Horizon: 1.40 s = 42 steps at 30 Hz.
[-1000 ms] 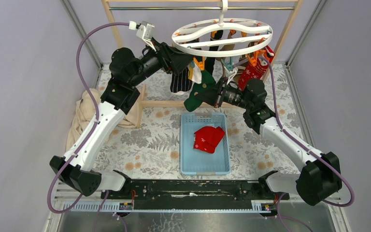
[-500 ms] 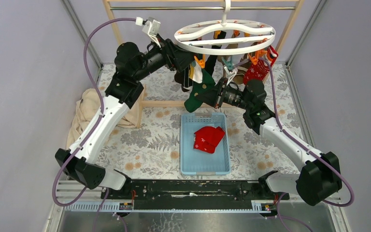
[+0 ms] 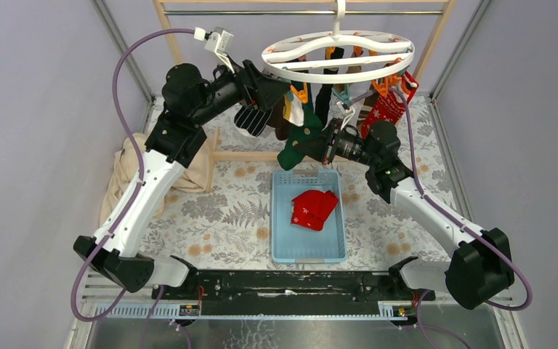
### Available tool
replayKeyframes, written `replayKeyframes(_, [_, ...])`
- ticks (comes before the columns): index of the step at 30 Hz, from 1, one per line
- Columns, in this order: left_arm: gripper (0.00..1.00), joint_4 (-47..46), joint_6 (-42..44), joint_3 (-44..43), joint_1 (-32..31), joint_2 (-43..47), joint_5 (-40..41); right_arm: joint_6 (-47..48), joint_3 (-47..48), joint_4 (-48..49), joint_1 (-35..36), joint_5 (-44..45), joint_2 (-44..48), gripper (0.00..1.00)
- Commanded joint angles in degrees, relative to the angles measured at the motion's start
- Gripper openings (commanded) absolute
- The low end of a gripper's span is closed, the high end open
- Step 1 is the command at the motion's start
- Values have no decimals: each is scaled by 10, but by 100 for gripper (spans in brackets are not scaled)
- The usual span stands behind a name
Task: Remove the socks clipped to the hanger
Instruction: Remove the sock from the hanger.
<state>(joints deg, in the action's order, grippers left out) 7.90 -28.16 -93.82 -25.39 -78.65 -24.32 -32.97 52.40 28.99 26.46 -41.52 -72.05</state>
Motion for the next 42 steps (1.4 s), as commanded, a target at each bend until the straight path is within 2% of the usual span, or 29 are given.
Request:
replayKeyframes(1, [85, 29, 19, -20, 3, 15, 16, 0, 2, 33, -4, -11, 3, 0])
replayKeyframes(9, [83, 19, 10, -16, 4, 10, -14, -1, 1, 33, -5, -11, 3, 0])
replayKeyframes(19, [74, -30, -10, -16, 3, -15, -55, 3, 0, 29, -4, -10, 6, 0])
replayKeyframes(34, [72, -67, -36, -29, 2, -36, -84, 5, 2, 28, -5, -12, 2, 0])
replayKeyframes(42, [72, -50, -39, -45, -3, -36, -91, 5, 2, 29, -5, -12, -1, 0])
